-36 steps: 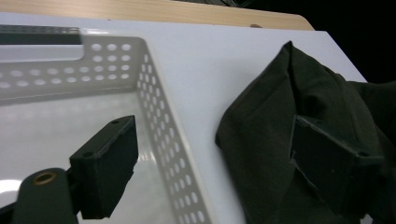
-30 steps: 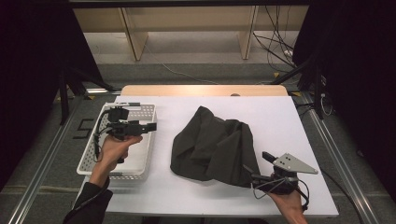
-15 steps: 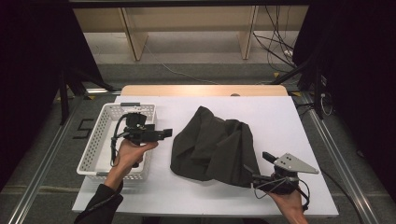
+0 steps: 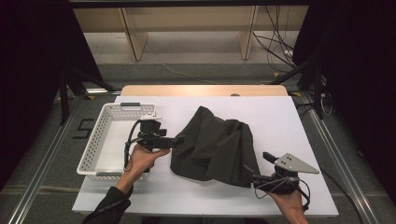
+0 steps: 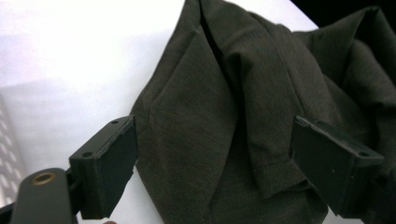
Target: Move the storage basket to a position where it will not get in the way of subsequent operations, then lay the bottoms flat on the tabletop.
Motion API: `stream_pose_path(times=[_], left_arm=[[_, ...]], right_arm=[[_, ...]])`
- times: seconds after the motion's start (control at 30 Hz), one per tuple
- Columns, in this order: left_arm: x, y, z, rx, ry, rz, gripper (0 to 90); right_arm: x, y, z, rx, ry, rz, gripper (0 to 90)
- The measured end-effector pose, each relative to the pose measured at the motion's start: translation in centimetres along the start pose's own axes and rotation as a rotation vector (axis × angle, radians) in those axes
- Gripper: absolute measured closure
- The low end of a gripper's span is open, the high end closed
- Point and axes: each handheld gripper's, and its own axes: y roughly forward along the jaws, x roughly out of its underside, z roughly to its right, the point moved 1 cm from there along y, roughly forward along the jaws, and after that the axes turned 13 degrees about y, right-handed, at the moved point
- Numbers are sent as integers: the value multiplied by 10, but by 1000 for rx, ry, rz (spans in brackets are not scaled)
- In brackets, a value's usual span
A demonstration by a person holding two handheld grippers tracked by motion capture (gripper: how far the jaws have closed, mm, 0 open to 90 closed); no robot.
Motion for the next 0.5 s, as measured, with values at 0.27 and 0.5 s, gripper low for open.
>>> stream_pose_path(times=[0.27, 0.5], left_arm=[[5, 8, 11, -2, 26, -7, 152], [14, 8, 24, 0, 37, 45, 152]], right_arm=[[0, 1, -1, 0, -5, -3, 171], [-3, 6, -1, 1, 0, -7, 177]])
